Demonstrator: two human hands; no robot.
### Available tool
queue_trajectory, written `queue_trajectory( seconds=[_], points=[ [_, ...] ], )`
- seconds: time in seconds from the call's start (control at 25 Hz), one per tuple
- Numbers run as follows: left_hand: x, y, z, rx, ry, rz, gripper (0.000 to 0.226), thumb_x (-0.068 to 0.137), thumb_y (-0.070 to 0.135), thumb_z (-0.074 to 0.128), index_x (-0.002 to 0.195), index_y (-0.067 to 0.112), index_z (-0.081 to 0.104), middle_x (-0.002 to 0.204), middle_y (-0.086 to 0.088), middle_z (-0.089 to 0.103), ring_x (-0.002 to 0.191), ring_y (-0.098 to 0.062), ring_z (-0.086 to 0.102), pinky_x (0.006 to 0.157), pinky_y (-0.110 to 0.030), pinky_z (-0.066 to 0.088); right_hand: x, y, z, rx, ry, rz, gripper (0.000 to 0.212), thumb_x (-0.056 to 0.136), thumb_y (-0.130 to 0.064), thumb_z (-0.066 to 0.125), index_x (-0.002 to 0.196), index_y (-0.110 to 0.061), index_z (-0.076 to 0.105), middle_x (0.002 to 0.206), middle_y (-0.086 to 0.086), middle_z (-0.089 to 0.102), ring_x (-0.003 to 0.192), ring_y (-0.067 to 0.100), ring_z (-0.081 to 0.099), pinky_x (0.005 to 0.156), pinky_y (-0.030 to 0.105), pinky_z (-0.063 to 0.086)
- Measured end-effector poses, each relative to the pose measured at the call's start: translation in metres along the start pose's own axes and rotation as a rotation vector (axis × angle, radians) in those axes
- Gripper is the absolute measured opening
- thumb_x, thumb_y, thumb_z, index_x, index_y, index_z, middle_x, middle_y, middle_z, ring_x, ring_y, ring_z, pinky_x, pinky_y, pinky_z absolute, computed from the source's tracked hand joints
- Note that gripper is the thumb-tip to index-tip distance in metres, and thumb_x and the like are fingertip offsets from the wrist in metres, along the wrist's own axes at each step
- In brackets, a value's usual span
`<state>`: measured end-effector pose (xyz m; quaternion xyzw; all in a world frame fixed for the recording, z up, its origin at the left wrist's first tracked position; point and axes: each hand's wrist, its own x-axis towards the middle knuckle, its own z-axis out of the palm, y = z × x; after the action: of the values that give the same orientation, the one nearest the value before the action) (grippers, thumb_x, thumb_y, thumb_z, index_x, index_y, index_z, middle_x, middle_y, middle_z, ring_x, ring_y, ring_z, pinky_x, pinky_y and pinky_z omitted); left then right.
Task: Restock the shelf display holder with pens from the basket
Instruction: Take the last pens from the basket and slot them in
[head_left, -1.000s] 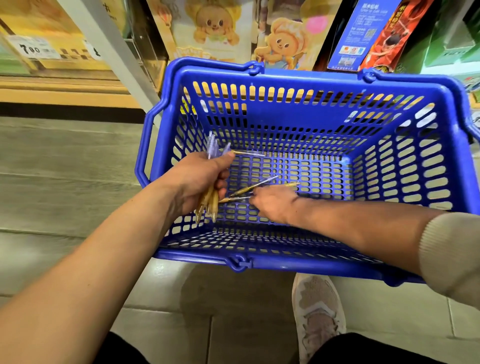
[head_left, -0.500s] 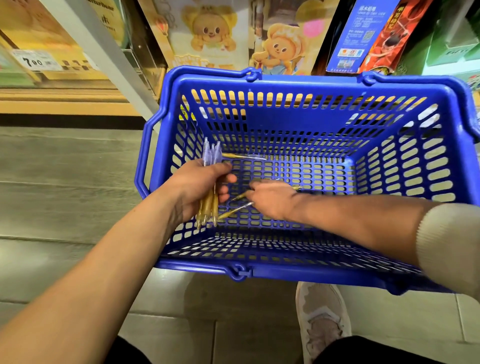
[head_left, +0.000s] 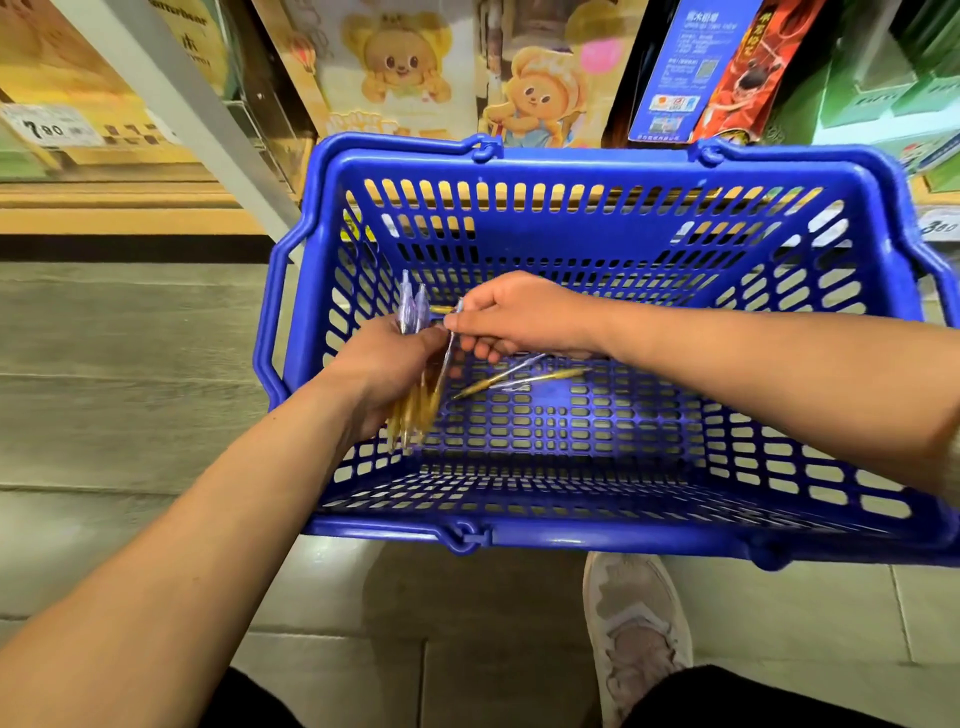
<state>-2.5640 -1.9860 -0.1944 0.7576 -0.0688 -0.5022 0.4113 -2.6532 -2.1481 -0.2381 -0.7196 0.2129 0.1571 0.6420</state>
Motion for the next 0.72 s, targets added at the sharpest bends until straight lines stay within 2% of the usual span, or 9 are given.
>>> queue_trajectory(
  seconds=[0.12,0.16,0.2,0.24,0.32,0.4,0.52,0.6,0.72],
  points=[
    [-0.003,0.004,0.004,-0.126,-0.088,-0.056,0.024,0.104,0.027,0.057,0.110,0.007,0.067,0.085,-0.008,0.078,0.076,-0.021,0.075,0.075,-0.043,0.064,0.001,0.005,-0.002,0.454,-0.076,0.015,0.017,0.096,-0.026,0.068,0.102,-0.012,0.074,0.090,0.006,0.076,0.082,0.012,0.072,0.074,0.021,0.058],
    [-0.003,0.004,0.004,-0.133,-0.089,-0.058,0.024,0.103,0.026,0.057,0.111,0.005,0.066,0.078,-0.006,0.074,0.070,-0.019,0.071,0.072,-0.042,0.064,0.002,0.011,-0.005,0.502,-0.088,0.032,0.018,0.096,-0.026,0.068,0.106,-0.012,0.074,0.095,0.007,0.077,0.086,0.014,0.073,0.078,0.023,0.058],
    [-0.002,0.004,0.003,-0.129,-0.081,-0.061,0.024,0.103,0.025,0.058,0.110,0.004,0.064,0.072,-0.004,0.069,0.064,-0.017,0.067,0.068,-0.040,0.064,0.003,0.019,-0.010,0.395,-0.062,0.061,0.020,0.095,-0.029,0.068,0.108,-0.014,0.073,0.098,0.005,0.077,0.089,0.014,0.074,0.082,0.025,0.059],
    [-0.003,0.004,0.002,-0.120,-0.073,-0.066,0.022,0.103,0.024,0.059,0.108,0.003,0.063,0.068,-0.003,0.064,0.060,-0.016,0.063,0.063,-0.037,0.062,0.004,0.029,-0.015,0.124,-0.012,0.095,0.021,0.095,-0.034,0.068,0.107,-0.018,0.073,0.097,0.001,0.077,0.089,0.012,0.074,0.086,0.028,0.059],
    [-0.003,0.003,-0.001,-0.107,-0.074,-0.065,0.018,0.102,0.023,0.060,0.105,0.005,0.060,0.066,-0.003,0.057,0.056,-0.015,0.056,0.057,-0.032,0.056,0.003,0.054,-0.023,-0.633,0.059,0.187,0.017,0.093,-0.038,0.069,0.104,-0.025,0.070,0.098,-0.006,0.073,0.087,0.010,0.069,0.088,0.031,0.056],
    [-0.003,0.003,-0.004,-0.118,-0.085,-0.062,0.015,0.102,0.023,0.061,0.103,0.007,0.059,0.064,-0.001,0.054,0.053,-0.013,0.052,0.053,-0.029,0.053,-0.003,0.080,-0.023,-1.079,0.048,0.236,0.016,0.093,-0.034,0.069,0.107,-0.026,0.066,0.106,-0.004,0.067,0.087,0.015,0.063,0.081,0.031,0.056],
    [0.000,0.004,-0.006,-0.176,-0.089,-0.075,0.016,0.101,0.023,0.061,0.096,0.008,0.062,0.066,-0.002,0.058,0.054,-0.014,0.056,0.053,-0.029,0.055,-0.008,0.106,-0.018,-1.229,0.018,0.242,0.018,0.096,-0.020,0.063,0.115,-0.023,0.063,0.102,0.000,0.058,0.082,0.021,0.060,0.067,0.032,0.052],
    [0.002,0.004,-0.007,-0.227,-0.055,-0.081,0.014,0.101,0.021,0.061,0.102,0.007,0.064,0.072,-0.006,0.070,0.059,-0.016,0.065,0.058,-0.032,0.060,-0.004,0.105,-0.020,-1.217,-0.015,0.234,0.012,0.097,-0.015,0.059,0.108,-0.021,0.063,0.093,-0.001,0.057,0.078,0.023,0.060,0.066,0.034,0.052],
    [0.005,0.002,-0.006,-0.258,0.022,-0.077,0.019,0.102,0.020,0.060,0.110,0.003,0.064,0.086,-0.011,0.079,0.067,-0.017,0.073,0.065,-0.035,0.064,-0.001,0.085,-0.034,-1.063,-0.165,0.168,0.004,0.097,-0.028,0.062,0.094,-0.025,0.065,0.080,-0.009,0.065,0.080,0.018,0.063,0.070,0.027,0.049]
  ],
)
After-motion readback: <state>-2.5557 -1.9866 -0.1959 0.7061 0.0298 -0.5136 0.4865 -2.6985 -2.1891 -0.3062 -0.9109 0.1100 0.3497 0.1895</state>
